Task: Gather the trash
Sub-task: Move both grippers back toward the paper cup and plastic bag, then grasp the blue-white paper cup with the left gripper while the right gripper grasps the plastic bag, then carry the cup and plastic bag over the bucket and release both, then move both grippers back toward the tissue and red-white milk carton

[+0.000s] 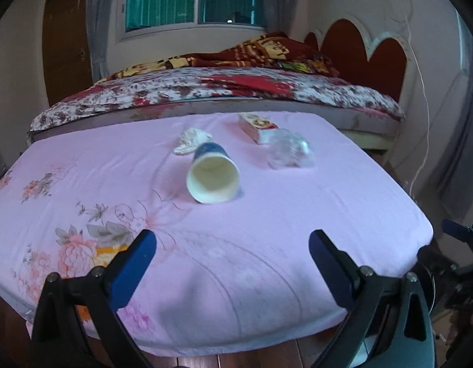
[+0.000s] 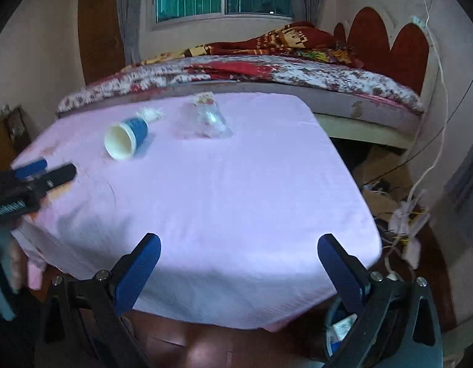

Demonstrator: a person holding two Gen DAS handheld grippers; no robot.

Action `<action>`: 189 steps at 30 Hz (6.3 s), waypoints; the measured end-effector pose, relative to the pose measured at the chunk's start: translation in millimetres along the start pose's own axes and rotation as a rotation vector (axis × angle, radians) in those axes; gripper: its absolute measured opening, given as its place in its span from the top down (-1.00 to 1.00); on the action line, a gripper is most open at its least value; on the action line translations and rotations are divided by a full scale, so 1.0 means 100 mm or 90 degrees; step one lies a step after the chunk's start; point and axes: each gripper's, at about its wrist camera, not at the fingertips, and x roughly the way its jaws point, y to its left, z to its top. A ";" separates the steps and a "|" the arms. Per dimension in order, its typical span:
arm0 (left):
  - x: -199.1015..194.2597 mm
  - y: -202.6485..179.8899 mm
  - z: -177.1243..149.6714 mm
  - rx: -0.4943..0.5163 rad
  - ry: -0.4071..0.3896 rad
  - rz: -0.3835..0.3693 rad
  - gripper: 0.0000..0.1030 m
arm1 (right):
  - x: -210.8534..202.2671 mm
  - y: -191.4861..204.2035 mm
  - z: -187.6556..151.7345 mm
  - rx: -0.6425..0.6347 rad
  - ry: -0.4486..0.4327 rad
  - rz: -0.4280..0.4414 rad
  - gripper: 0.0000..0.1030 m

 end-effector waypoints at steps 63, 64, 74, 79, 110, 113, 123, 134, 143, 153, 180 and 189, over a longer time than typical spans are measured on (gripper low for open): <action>0.90 -0.13 0.44 0.006 0.050 -0.074 0.09 | 1.31 0.11 1.11 -0.036 0.030 0.050 0.03; 0.86 -0.16 0.42 0.006 0.050 -0.078 0.09 | 1.22 0.06 1.07 -0.032 0.027 0.047 0.03; 0.32 -0.57 0.24 0.039 0.030 -0.119 0.09 | 0.35 -0.29 0.64 -0.003 -0.006 0.018 0.03; 0.10 -0.81 0.16 0.066 0.021 -0.142 0.09 | -0.08 -0.50 0.43 0.014 -0.022 -0.009 0.03; -0.24 -2.43 -0.31 0.215 0.050 -0.285 0.09 | -1.19 -1.91 -0.60 0.156 -0.045 -0.125 0.03; -0.23 -2.58 -0.38 0.232 0.063 -0.308 0.09 | -1.17 -2.00 -0.72 0.158 -0.029 -0.140 0.03; -0.15 -3.15 -0.83 0.301 0.128 -0.371 0.09 | -1.09 -2.49 -1.34 0.212 0.045 -0.176 0.03; 0.14 -3.53 -1.15 0.343 0.213 -0.415 0.07 | -0.86 -2.83 -1.84 0.232 0.113 -0.191 0.02; 0.61 -3.76 -1.43 0.361 0.288 -0.405 0.02 | -0.36 -2.95 -2.08 0.206 0.174 -0.181 0.02; 0.97 -3.75 -1.59 0.320 0.351 -0.416 -0.72 | 0.13 -3.00 -2.24 0.145 0.231 -0.161 -0.10; 0.58 -3.22 -1.45 0.300 0.273 -0.311 -0.94 | -0.24 -2.76 -2.19 0.155 0.222 -0.246 -1.00; 0.25 -2.95 -1.28 0.285 0.224 -0.304 -0.94 | -0.57 -2.47 -1.94 0.160 0.170 -0.241 -1.00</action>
